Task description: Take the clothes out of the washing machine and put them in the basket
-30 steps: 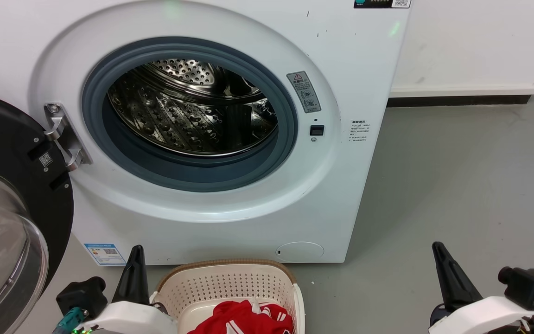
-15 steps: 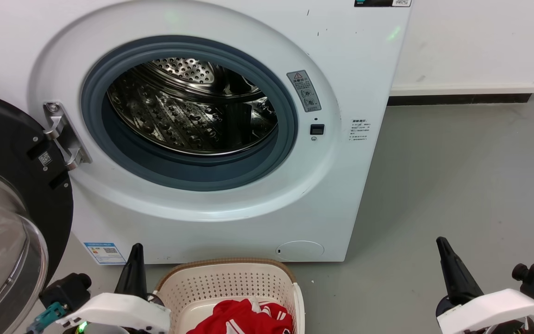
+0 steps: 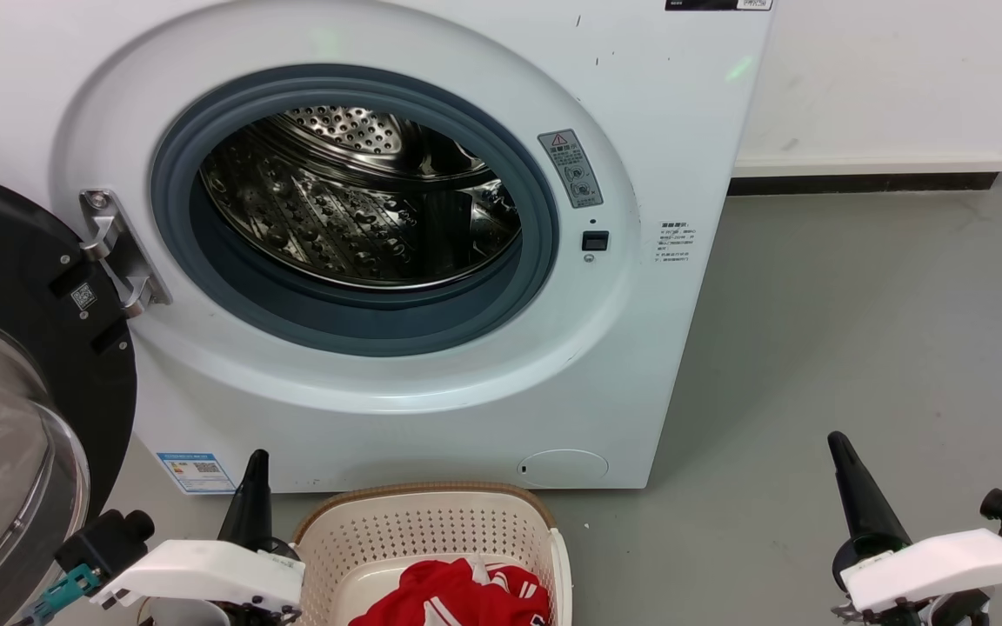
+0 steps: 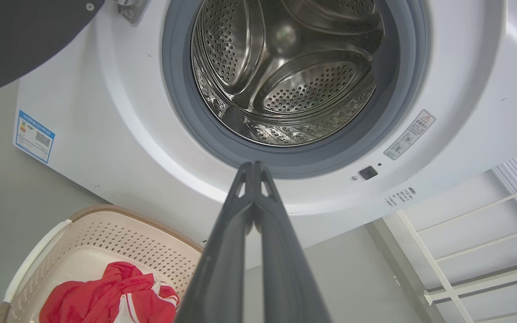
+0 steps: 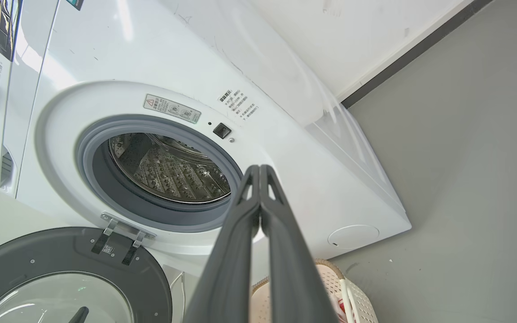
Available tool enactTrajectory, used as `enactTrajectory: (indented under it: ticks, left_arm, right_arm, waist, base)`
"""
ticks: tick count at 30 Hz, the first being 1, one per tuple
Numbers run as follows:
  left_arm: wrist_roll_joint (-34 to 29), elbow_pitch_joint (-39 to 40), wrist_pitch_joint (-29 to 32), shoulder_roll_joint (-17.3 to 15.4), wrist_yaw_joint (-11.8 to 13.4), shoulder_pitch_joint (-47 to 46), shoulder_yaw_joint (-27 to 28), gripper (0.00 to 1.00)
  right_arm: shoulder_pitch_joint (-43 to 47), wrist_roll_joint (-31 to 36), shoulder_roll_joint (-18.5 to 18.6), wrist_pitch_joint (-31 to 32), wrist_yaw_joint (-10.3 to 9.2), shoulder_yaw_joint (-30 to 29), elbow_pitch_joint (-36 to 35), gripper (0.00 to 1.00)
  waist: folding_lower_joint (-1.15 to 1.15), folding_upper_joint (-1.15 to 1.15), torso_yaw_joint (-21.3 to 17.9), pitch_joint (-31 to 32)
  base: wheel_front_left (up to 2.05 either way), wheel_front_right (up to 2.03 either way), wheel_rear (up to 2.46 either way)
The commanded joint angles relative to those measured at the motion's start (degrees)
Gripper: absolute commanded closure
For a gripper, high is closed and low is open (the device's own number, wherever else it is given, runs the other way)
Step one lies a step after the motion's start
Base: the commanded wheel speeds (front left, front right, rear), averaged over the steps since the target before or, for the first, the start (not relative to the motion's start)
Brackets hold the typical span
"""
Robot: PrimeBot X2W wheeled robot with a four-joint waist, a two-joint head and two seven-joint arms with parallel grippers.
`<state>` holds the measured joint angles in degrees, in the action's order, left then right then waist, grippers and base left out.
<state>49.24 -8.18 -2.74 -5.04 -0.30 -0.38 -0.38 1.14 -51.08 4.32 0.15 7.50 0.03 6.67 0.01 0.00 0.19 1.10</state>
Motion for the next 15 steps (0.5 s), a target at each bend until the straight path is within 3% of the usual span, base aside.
enactTrajectory:
  ticks: [1,15]
  left_arm:
    - [1.80,0.20,0.30,-0.15,-0.41,-1.48,0.44,1.00]
    - [10.88,-1.08,2.11,0.26,-1.93,-2.52,1.74,1.00]
  right_arm:
    - [-1.77,-1.88,0.41,0.28,0.00,-0.29,-0.18,1.00]
    - [-3.11,-10.93,0.50,1.12,0.00,-0.99,1.42,1.00]
  waist:
    - [0.00,0.00,0.00,-0.02]
    - [0.00,0.00,-0.03,-0.23]
  base:
    - [0.00,0.00,0.00]
    - [0.00,0.00,0.00]
